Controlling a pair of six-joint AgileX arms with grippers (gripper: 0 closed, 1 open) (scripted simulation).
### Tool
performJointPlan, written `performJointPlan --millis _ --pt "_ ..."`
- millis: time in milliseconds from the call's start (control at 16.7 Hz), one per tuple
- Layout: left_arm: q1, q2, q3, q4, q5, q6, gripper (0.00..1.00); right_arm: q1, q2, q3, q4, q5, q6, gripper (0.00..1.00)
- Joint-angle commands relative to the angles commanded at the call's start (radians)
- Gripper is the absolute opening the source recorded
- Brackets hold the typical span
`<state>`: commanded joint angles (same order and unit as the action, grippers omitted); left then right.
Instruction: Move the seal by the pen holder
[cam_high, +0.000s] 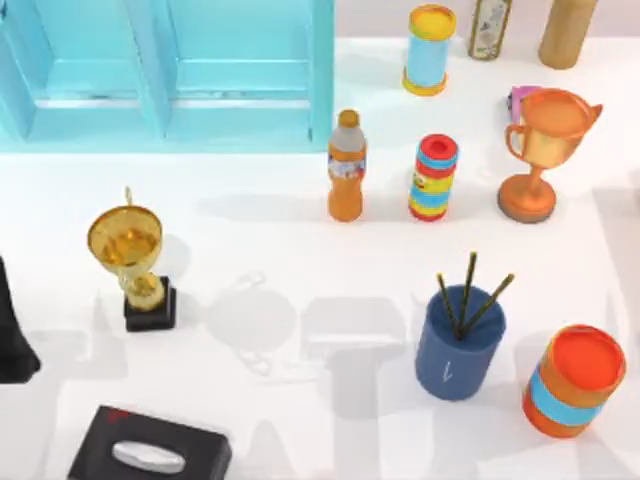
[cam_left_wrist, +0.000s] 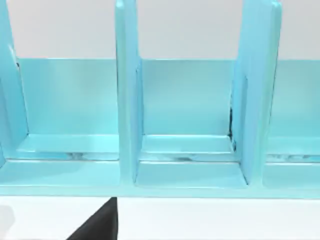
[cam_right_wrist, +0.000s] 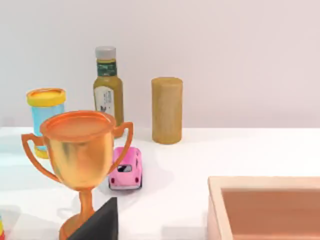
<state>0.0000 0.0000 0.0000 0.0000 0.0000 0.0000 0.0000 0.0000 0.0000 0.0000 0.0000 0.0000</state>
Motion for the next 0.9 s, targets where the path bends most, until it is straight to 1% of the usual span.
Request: performJointPlan --millis 240,420,660,900 --pt "0.006 0.032 0.031 -0.03 0.0 0.007 1.0 0.0 0.0 0.0 0.0 0.0 0.0 1.0" --pt "0.028 0.159 0.154 -0.139 0.0 0.031 1.0 0.0 0.0 0.0 0.0 0.0 0.0 1.0" --pt "0.074 0.459 0.425 -0.366 0.001 0.082 1.0 0.0 0.0 0.0 0.0 0.0 0.0 1.0" --pt "0.13 0.861 0.761 -0.642 0.001 0.144 1.0 0.0 0.0 0.0 0.0 0.0 0.0 1.0"
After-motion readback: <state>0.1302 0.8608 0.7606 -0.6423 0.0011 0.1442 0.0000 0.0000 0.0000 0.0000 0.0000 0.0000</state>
